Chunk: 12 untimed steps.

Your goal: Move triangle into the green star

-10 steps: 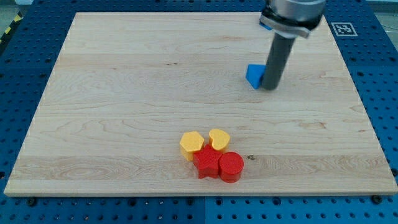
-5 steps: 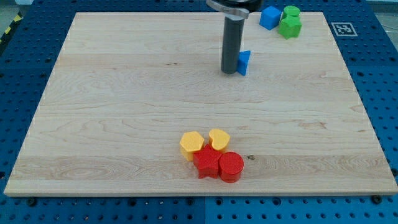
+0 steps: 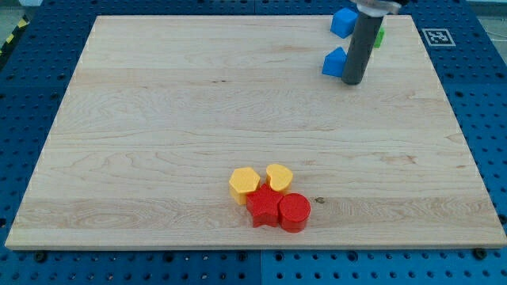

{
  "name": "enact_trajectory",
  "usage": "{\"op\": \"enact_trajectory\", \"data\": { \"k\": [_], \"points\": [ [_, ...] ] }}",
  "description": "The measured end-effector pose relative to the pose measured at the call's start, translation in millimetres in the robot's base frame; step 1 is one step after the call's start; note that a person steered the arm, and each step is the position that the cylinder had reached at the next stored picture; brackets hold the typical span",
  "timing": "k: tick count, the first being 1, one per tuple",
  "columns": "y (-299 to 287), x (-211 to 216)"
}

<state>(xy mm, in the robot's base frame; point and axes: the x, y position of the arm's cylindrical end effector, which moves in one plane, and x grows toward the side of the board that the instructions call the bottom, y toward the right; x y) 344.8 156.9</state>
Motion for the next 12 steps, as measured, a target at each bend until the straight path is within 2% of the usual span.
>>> {"op": "enact_trajectory", "data": {
  "k": [1,2,3,4,5,7,8,10,12],
  "points": [
    [-1.8,-47.1],
    [-3.5,-44.8],
    [-3.5,0.7],
    [-16.4,13.4],
    [-50.4,-5.6],
    [-24.0,-43.0],
    [-13.7,-45.6],
    [-56.8,-53.7],
    [-20.1,-63.0]
  ]
}}
